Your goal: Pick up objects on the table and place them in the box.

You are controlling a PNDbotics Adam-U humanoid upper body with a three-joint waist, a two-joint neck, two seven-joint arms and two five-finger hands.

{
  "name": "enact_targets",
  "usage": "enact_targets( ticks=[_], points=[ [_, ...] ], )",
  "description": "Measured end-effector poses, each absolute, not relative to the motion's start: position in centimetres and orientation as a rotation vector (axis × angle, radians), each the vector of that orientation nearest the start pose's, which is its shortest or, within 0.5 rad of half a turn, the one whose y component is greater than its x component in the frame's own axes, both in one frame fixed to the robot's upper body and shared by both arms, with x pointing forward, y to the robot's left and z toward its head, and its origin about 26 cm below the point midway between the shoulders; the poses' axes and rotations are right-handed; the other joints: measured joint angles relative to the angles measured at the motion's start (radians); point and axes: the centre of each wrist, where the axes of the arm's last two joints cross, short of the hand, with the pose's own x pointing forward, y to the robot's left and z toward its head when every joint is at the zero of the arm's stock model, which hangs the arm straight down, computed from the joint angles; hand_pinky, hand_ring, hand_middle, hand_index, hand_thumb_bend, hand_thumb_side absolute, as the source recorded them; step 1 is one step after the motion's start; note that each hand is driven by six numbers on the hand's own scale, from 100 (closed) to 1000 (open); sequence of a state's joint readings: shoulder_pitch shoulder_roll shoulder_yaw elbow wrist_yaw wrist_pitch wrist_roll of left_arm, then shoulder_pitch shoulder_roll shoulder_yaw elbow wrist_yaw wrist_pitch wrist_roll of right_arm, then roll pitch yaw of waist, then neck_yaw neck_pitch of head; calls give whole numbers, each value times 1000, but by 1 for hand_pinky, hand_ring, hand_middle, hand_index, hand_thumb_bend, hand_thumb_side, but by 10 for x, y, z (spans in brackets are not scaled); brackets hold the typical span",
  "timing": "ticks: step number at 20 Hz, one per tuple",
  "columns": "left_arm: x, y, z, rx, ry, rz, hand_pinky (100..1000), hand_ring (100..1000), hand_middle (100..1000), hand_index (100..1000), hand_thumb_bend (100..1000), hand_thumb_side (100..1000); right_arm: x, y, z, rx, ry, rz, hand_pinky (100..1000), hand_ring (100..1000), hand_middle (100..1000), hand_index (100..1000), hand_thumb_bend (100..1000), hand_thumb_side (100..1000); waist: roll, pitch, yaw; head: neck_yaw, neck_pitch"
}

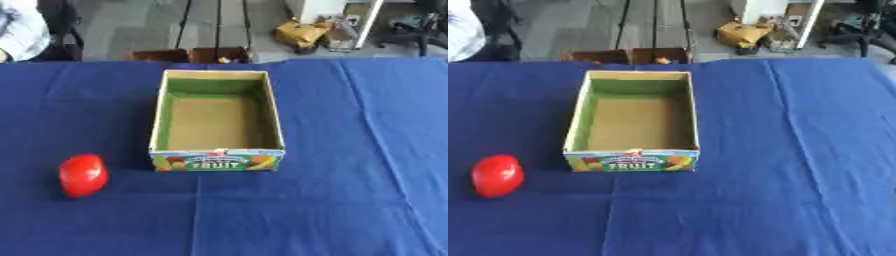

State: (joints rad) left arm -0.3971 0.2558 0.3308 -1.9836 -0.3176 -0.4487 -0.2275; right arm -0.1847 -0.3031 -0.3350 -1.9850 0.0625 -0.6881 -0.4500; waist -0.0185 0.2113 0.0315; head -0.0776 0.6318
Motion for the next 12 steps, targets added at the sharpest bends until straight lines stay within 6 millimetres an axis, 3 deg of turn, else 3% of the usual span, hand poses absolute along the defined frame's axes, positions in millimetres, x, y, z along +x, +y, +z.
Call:
enact_targets(
  ticks=[3,6,12],
  points=[
    [301,323,254,-1068,3174,1002,653,764,757,945,100,796,276,-351,186,701,3193,332,703,794,579,793,100,804,1,-11,0,3,1],
    [303,320,268,-1244,3056,1226,679,783,794,976,100,848,276,-350,186,687,3202,335,703,792,581,792,100,805,1,-21,-3,8,2],
    [320,320,278,-1450,2764,1682,729,817,836,1000,100,886,276,-350,184,667,3216,349,704,793,582,792,100,803,1,-35,-7,16,10]
  ],
)
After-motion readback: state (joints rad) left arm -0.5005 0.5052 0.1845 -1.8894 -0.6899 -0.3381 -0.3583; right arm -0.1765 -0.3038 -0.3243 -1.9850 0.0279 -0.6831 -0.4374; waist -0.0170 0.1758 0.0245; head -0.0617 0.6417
